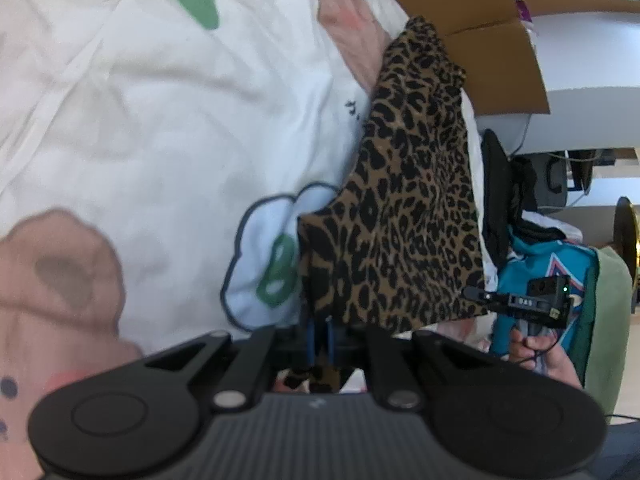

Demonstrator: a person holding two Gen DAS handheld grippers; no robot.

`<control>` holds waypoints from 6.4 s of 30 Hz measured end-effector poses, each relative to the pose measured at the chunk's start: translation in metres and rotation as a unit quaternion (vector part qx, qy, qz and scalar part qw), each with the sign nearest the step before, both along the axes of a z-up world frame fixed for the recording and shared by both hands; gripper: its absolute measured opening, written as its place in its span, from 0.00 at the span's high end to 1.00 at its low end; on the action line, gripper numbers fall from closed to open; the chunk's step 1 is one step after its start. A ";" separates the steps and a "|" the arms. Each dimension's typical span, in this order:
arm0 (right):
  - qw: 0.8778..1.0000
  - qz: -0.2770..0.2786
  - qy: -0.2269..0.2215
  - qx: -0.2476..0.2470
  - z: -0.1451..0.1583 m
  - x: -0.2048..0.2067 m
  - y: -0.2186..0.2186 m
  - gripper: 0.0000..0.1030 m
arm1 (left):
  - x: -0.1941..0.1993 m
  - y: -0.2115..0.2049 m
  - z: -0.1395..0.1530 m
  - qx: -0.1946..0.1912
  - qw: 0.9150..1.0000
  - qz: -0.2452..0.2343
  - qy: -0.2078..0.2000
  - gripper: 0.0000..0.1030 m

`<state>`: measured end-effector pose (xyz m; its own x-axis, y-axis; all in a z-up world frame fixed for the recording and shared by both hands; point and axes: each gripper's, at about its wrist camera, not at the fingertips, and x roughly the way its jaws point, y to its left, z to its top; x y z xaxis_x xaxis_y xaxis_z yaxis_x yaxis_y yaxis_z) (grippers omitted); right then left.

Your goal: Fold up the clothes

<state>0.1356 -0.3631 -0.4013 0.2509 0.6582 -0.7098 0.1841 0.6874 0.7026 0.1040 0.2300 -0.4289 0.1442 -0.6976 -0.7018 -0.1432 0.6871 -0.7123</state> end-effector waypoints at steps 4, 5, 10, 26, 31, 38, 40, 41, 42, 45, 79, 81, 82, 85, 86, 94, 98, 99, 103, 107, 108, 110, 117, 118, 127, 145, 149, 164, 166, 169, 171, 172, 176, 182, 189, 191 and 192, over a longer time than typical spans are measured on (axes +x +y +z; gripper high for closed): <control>1.000 0.010 0.007 0.002 0.003 -0.005 -0.001 0.94 | -0.008 -0.001 0.008 -0.002 1.000 -0.005 0.006 0.94; 1.000 0.012 0.008 0.003 0.005 -0.006 -0.001 0.94 | -0.008 0.000 0.010 -0.004 1.000 -0.007 0.005 0.94; 1.000 0.015 0.007 0.015 0.010 -0.008 -0.004 0.94 | -0.003 0.002 0.003 -0.003 1.000 0.006 0.000 0.94; 1.000 0.018 0.019 -0.013 -0.027 -0.001 0.003 0.88 | 0.005 -0.004 -0.036 0.020 1.000 0.023 -0.006 0.82; 1.000 0.011 0.024 -0.007 -0.031 0.000 0.004 0.89 | 0.003 0.001 -0.040 -0.005 0.999 0.035 0.004 0.93; 0.999 0.029 0.012 -0.003 -0.007 0.002 0.001 0.94 | 0.004 0.003 -0.012 -0.030 1.000 0.008 -0.003 0.95; 1.000 0.028 0.001 0.005 0.005 0.000 0.001 0.94 | -0.001 0.003 0.002 -0.032 0.999 0.006 -0.011 0.95; 1.000 0.028 -0.003 0.008 0.010 -0.002 0.001 0.94 | -0.004 0.003 0.008 -0.034 0.999 0.008 -0.014 0.95; 1.000 0.028 -0.006 0.009 0.015 -0.003 0.001 0.94 | -0.008 0.003 0.013 -0.036 0.999 0.012 -0.012 0.95; 0.999 0.034 -0.011 0.009 0.029 -0.007 0.001 0.94 | -0.016 0.001 0.025 -0.040 0.999 0.016 -0.004 0.95; 1.000 0.021 -0.016 -0.002 0.083 -0.044 -0.008 0.95 | -0.015 -0.012 0.099 -0.018 0.998 0.019 -0.058 0.95; 1.000 0.004 -0.012 0.005 0.078 -0.042 -0.013 0.95 | -0.009 -0.008 0.098 -0.014 0.997 0.038 -0.063 0.95; 1.000 -0.003 -0.010 0.008 0.075 -0.042 -0.015 0.95 | -0.006 -0.006 0.097 -0.013 0.997 0.043 -0.066 0.95; 0.999 -0.028 -0.005 0.017 0.070 -0.039 -0.021 0.95 | 0.002 -0.004 0.098 -0.013 0.995 0.056 -0.078 0.95; 0.999 -0.035 -0.006 0.020 0.068 -0.037 -0.022 0.95 | 0.006 -0.004 0.099 -0.011 0.995 0.056 -0.084 0.95; 0.998 -0.062 -0.026 0.018 0.067 -0.012 -0.026 0.95 | 0.036 -0.008 0.100 0.009 0.992 0.062 -0.108 0.95; 0.997 -0.071 -0.032 0.015 0.066 0.000 -0.026 0.95 | 0.053 -0.007 0.100 0.011 0.990 0.066 -0.121 0.95; 0.997 -0.072 -0.033 0.014 0.066 0.003 -0.026 0.95 | 0.059 -0.007 0.099 0.012 0.990 0.068 -0.124 0.95; 0.997 -0.077 -0.031 0.001 0.063 0.020 -0.025 0.95 | 0.077 -0.011 0.094 0.025 0.989 0.066 -0.128 0.95; 0.996 -0.081 -0.024 -0.013 0.055 0.036 -0.024 0.95 | 0.091 -0.012 0.076 0.040 0.989 0.067 -0.122 0.95; 0.996 -0.080 -0.023 -0.014 0.052 0.040 -0.023 0.95 | 0.094 -0.012 0.070 0.044 0.990 0.067 -0.119 0.95; 0.996 -0.080 -0.020 -0.017 0.044 0.046 -0.022 0.95 | 0.099 -0.013 0.058 0.057 0.990 0.064 -0.110 0.95; 0.996 -0.085 -0.019 -0.029 0.031 0.064 -0.017 0.95 | 0.108 -0.012 0.040 0.080 0.988 0.066 -0.110 0.95; 0.996 -0.087 -0.020 -0.029 0.030 0.065 -0.017 0.95 | 0.109 -0.012 0.039 0.083 0.988 0.067 -0.111 0.95; 0.992 -0.120 -0.004 -0.033 0.018 0.063 -0.016 0.84 | 0.101 -0.018 0.015 0.061 0.992 0.093 -0.066 0.73; 0.988 -0.145 -0.061 0.008 0.033 0.062 -0.007 0.54 | 0.106 -0.026 0.049 0.022 0.989 0.099 -0.110 0.52; 0.985 -0.149 -0.090 -0.016 0.045 0.065 -0.013 0.54 | 0.113 -0.023 0.066 0.017 0.985 0.101 -0.142 0.52; 0.980 -0.149 -0.113 -0.066 0.051 0.051 -0.035 0.54 | 0.108 -0.011 0.074 0.084 0.978 0.090 -0.169 0.52; 0.980 -0.140 -0.112 -0.082 0.048 0.050 -0.033 0.54 | 0.108 -0.015 0.071 0.120 0.975 0.070 -0.172 0.52; 0.980 -0.116 -0.111 -0.114 0.040 0.050 -0.025 0.54 | 0.110 -0.023 0.067 0.179 0.967 0.029 -0.176 0.53; 0.979 -0.099 -0.117 -0.133 0.037 0.052 -0.019 0.56 | 0.114 -0.030 0.065 0.200 0.963 0.002 -0.181 0.54; 0.978 -0.089 -0.121 -0.141 0.037 0.053 -0.016 0.57 | 0.117 -0.033 0.064 0.209 0.961 -0.012 -0.182 0.54; 0.973 -0.053 -0.141 -0.174 0.042 0.056 -0.005 0.70 | 0.131 -0.044 0.061 0.216 0.961 -0.070 -0.159 0.56; 0.969 -0.037 -0.151 -0.193 0.044 0.059 0.002 0.73 | 0.143 -0.056 0.057 0.229 0.954 -0.076 -0.177 0.57; 0.968 -0.019 -0.150 -0.198 0.042 0.070 0.010 0.73 | 0.154 -0.061 0.051 0.224 0.953 -0.052 -0.198 0.60; 0.966 -0.007 -0.153 -0.209 0.041 0.075 0.015 0.73 | 0.157 -0.062 0.052 0.219 0.953 -0.053 -0.204 0.61; 0.966 -0.004 -0.150 -0.212 0.038 0.077 0.016 0.73 | 0.158 -0.063 0.052 0.218 0.952 -0.056 -0.207 0.63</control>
